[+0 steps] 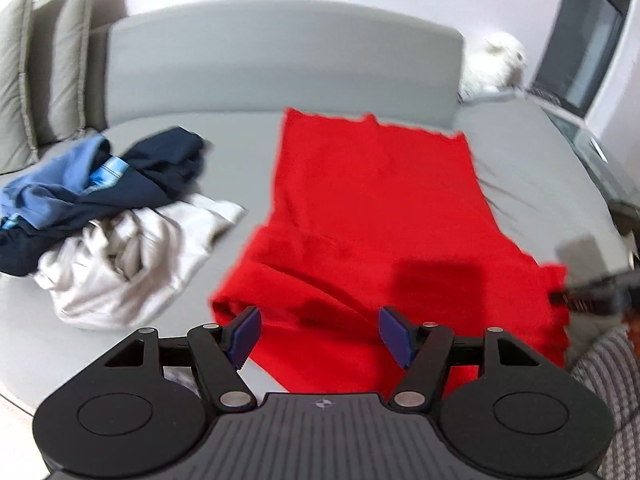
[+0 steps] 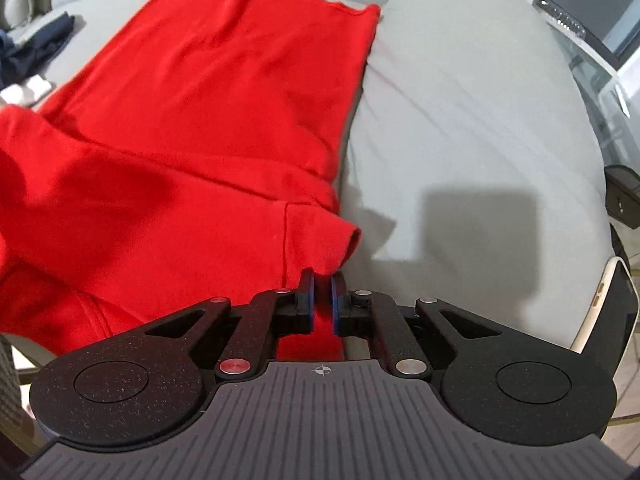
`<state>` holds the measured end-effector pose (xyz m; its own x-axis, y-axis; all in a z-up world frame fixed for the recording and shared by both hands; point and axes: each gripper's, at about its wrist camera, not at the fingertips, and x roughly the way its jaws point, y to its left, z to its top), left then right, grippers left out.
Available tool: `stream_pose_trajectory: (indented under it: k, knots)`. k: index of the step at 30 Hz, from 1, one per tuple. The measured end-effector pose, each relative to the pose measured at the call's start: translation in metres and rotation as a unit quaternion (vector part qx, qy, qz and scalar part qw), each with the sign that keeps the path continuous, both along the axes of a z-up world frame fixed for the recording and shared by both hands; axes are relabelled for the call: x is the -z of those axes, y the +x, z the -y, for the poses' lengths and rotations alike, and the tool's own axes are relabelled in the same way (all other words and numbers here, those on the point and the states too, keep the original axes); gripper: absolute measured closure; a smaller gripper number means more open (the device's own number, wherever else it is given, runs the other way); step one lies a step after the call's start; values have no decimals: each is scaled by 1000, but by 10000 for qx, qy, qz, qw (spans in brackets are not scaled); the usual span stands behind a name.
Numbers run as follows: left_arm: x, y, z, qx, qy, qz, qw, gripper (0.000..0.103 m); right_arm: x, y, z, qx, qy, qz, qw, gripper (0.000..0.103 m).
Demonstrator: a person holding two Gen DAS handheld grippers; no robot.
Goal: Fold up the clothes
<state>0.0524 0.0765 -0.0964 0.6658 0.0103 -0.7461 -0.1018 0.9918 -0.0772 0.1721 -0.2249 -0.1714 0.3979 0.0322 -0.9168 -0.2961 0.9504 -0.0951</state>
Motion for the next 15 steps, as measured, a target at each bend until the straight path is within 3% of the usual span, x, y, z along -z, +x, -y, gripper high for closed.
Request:
stream_pose_trajectory:
  k: [2, 6, 8, 15]
  knots:
    - [-2, 4, -12, -126, 116, 116, 9998, 41, -9, -5, 4, 75, 166, 27, 9998, 70]
    - [2, 21, -40, -342, 414, 156, 9984, 43, -24, -23, 6, 72, 553, 132, 9984, 69]
    - [8, 33, -56, -238, 371, -30, 9990, 44, -28, -35, 2, -79, 973, -30, 9952, 69]
    - [26, 61, -84, 5, 248, -144, 9996, 44, -23, -53, -38, -433, 1170, -264, 9918, 69]
